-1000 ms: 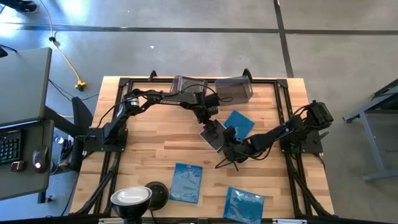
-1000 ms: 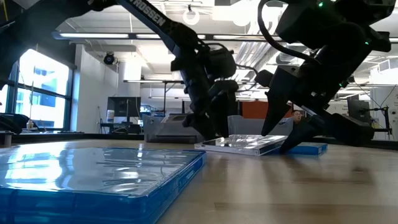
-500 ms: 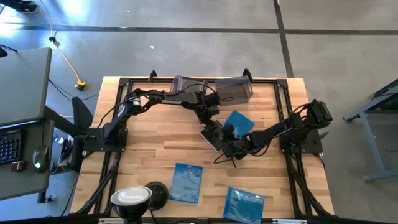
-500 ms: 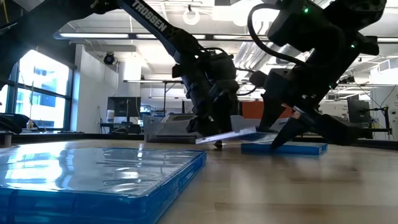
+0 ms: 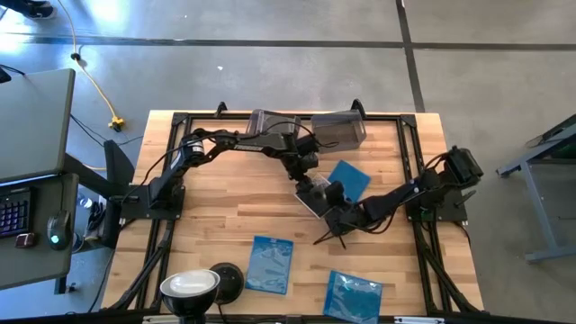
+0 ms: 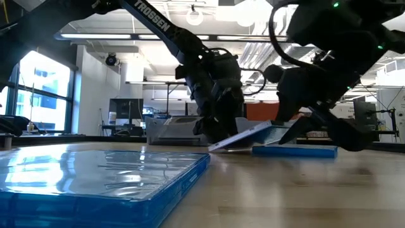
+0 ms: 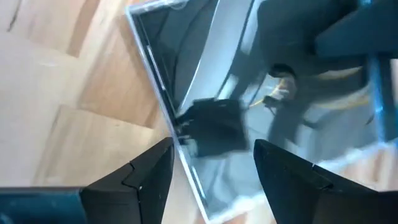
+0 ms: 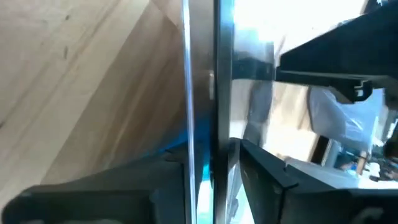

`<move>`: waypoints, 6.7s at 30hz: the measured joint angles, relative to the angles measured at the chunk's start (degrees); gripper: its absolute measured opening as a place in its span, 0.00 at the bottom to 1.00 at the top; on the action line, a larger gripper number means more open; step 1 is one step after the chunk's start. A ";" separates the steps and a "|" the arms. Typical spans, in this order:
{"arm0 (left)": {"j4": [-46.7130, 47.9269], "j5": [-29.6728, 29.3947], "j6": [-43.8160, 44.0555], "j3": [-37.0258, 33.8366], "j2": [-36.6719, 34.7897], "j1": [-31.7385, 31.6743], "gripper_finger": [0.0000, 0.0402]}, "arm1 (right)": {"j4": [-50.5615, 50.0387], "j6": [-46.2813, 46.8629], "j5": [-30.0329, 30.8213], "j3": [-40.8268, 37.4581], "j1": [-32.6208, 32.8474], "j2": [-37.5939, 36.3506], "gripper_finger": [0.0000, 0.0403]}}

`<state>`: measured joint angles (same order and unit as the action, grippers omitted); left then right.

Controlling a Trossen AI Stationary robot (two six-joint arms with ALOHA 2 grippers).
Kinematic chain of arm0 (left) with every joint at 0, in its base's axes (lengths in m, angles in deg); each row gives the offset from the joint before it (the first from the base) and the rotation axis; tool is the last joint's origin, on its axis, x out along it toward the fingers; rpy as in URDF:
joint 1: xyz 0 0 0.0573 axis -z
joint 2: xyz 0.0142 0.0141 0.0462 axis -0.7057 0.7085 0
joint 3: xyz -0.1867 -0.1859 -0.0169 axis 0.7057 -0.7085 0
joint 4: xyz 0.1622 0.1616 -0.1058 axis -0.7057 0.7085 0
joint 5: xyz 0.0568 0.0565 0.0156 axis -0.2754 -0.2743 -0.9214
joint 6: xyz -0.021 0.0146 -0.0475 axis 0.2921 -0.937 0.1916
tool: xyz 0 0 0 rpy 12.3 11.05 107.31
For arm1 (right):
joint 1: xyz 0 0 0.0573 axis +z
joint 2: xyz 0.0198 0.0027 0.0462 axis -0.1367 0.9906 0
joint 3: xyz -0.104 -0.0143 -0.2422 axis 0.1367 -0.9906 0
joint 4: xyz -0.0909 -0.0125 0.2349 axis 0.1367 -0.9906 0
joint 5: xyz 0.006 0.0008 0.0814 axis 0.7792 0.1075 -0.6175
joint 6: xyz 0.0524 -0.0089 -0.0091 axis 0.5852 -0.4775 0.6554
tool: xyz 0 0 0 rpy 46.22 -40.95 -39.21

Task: Pick & place jewel cases by type
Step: Put the black cd case into the left black bin, then put the bottom left blue cd case into the right black bin

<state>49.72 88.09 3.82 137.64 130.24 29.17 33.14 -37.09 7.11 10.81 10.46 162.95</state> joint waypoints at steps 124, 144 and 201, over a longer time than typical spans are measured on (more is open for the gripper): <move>44.99 -36.18 -13.99 17.42 -31.19 22.76 0.40 | 39.67 11.93 -46.61 -2.76 -14.05 -12.09 0.49; 9.94 -52.17 1.17 -23.00 -51.69 33.74 0.40 | 27.82 11.88 -47.15 25.24 -5.82 23.97 0.49; -37.60 -27.46 39.18 -52.59 -30.01 5.23 0.40 | 24.30 -10.32 -15.28 -0.63 -8.64 3.32 0.49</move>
<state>12.12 60.63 43.00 85.04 100.22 34.40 57.43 -47.41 -8.16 10.18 1.82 166.27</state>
